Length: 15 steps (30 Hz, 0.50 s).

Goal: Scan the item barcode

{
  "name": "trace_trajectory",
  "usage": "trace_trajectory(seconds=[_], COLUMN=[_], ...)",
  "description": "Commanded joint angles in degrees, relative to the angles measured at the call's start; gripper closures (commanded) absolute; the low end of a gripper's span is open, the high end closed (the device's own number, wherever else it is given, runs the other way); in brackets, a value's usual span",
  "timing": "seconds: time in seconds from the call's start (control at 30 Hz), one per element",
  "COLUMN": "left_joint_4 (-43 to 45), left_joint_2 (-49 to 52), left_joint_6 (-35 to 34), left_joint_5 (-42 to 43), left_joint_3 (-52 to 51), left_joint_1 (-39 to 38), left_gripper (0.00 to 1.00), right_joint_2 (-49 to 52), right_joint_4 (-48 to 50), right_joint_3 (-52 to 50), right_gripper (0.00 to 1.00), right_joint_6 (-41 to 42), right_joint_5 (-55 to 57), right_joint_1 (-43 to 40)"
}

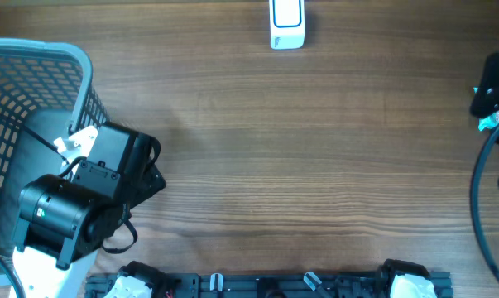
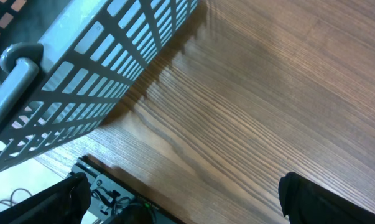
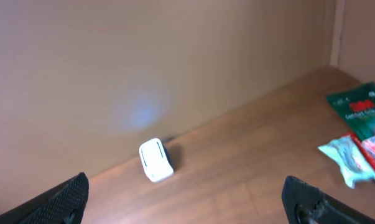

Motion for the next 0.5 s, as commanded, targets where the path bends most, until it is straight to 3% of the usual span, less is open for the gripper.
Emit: trace_trajectory(seconds=[0.0, 0.17, 0.33, 0.47], left_joint_4=[0.0, 0.0, 0.0, 0.0], left_joint_2=[-0.2, -0.2, -0.2, -0.2], left_joint_6=[0.7, 0.7, 0.7, 0.7], left_joint_5=[-0.8, -0.8, -0.8, -0.8], left_joint_3=[0.2, 0.2, 0.2, 0.2], left_joint_1=[0.0, 0.0, 0.0, 0.0], left_gripper=[0.0, 0.0, 0.0, 0.0], right_joint_2=[-9.1, -28.2, -48.1, -56.8], right_joint_4=[9.5, 34.5, 66.0, 82.9], right_joint_3=[-13.2, -45.3, -77.0, -94.1], right_gripper=[0.0, 0.0, 0.0, 0.0], right_joint_6=[1.0, 3.6, 6.8, 12.6], right_joint_5=[3.2, 4.3, 4.3, 4.3], right_joint_1=[5.0, 8.0, 8.0, 8.0])
